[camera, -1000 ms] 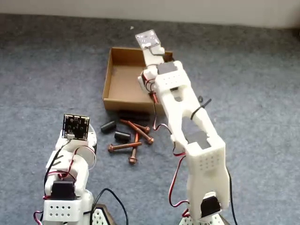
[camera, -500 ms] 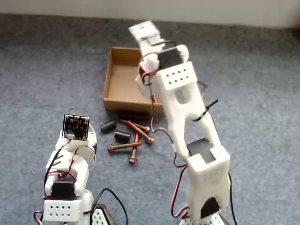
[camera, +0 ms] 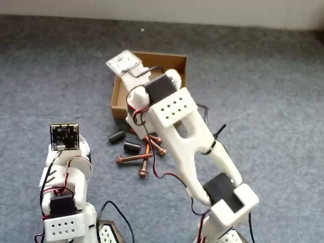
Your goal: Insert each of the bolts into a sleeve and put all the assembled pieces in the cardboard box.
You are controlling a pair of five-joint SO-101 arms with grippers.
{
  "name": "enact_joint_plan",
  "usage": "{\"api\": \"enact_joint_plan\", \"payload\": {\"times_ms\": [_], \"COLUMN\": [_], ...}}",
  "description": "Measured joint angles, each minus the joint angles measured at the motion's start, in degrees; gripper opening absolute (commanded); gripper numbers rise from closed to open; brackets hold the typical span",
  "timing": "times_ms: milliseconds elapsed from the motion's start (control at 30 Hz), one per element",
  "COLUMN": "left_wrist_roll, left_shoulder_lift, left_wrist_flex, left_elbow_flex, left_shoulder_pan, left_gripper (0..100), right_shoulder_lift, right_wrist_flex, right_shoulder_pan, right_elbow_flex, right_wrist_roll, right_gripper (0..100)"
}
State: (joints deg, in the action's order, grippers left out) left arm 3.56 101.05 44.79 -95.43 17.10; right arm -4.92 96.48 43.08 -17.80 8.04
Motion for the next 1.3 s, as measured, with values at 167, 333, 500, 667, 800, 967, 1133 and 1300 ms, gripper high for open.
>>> {"api": "enact_joint_plan", "payload": {"times_ms": [167,333,500,667,800,967,1133,1300], "left_wrist_roll": [0.0,0.0,0.0,0.0,0.0,0.0,0.0,0.0], "left_shoulder_lift": [0.0,0.0,0.0,0.0,0.0,0.0,0.0,0.0], "left_wrist_flex": [0.0,0.0,0.0,0.0,0.0,0.0,0.0,0.0], "left_elbow_flex": [0.0,0.0,0.0,0.0,0.0,0.0,0.0,0.0], "left_shoulder_pan": [1.4,1.8,1.8,1.8,1.8,1.8,1.6,0.9], "left_gripper": [1,1,1,1,1,1,1,1], "right_shoulder_lift": [6.4,7.9,6.7,0.1,-6.1,-7.9,-7.9,-9.8], "right_wrist_flex": [-13.6,-28.7,-34.1,-34.6,-34.6,-34.5,-33.7,-36.7], "right_shoulder_pan": [5.1,8.3,9.1,9.4,9.4,9.1,8.2,7.4], "right_elbow_flex": [18.0,35.4,39.1,36.0,30.8,27.1,26.6,26.4], "right_wrist_roll": [2.5,5.4,9.0,10.3,10.6,11.9,11.9,12.0], "right_gripper": [10.5,10.5,10.5,10.5,10.5,10.5,10.5,10.5]}}
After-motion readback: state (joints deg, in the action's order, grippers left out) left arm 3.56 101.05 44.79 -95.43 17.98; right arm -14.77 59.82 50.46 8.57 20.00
